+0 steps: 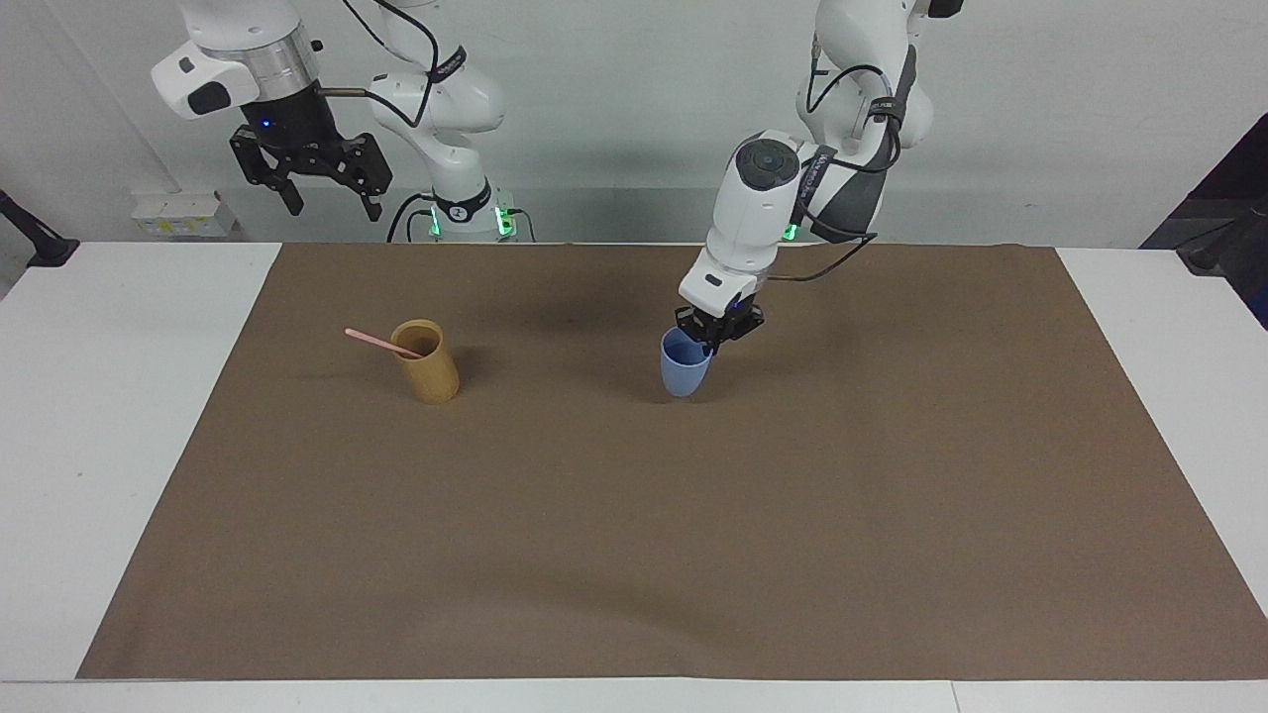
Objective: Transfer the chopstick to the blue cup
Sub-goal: 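Move the blue cup with the left gripper toward the table center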
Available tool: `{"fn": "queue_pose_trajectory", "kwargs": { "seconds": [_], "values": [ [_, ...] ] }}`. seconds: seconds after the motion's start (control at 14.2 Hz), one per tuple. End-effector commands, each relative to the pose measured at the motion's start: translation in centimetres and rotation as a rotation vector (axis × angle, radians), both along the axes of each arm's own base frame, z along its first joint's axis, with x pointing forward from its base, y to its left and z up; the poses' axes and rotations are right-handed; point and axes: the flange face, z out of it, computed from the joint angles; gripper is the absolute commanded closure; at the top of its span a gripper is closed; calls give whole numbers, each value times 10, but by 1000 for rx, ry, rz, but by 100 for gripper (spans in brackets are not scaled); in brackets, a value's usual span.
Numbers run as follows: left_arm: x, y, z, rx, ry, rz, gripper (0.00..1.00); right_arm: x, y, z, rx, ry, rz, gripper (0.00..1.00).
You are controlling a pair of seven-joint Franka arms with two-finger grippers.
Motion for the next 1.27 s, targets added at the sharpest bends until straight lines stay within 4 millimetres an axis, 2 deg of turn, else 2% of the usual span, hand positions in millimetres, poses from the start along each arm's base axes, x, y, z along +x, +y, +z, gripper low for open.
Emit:
{"fn": "queue_pose_trajectory", "kwargs": {
  "seconds": [0.0, 0.21, 0.42, 0.71, 0.85, 0.99, 1.13, 1.2],
  "values": [
    [4, -2, -14, 38, -5, 5, 100, 3, -5, -5, 22, -15, 28, 0],
    [2, 1, -19, 41, -3, 12, 100, 10, -13, -15, 46, -37, 33, 0],
    [0, 6, -26, 37, -11, 16, 100, 16, -32, -29, 66, -46, 49, 0],
    [2, 8, -25, 34, -18, 21, 100, 26, -56, -52, 76, -64, 43, 0],
    [2, 11, -27, 35, -16, 26, 100, 32, -57, -63, 105, -70, 46, 0],
    [2, 11, -27, 35, -15, 32, 82, 38, -68, -76, 131, -61, 23, 0],
    [2, 11, -27, 35, -14, 49, 61, 44, -73, -86, 145, -57, 61, 0],
    [2, 10, -27, 33, -15, 51, 53, 47, -77, -93, 156, -47, 79, 0]
  ]
}}
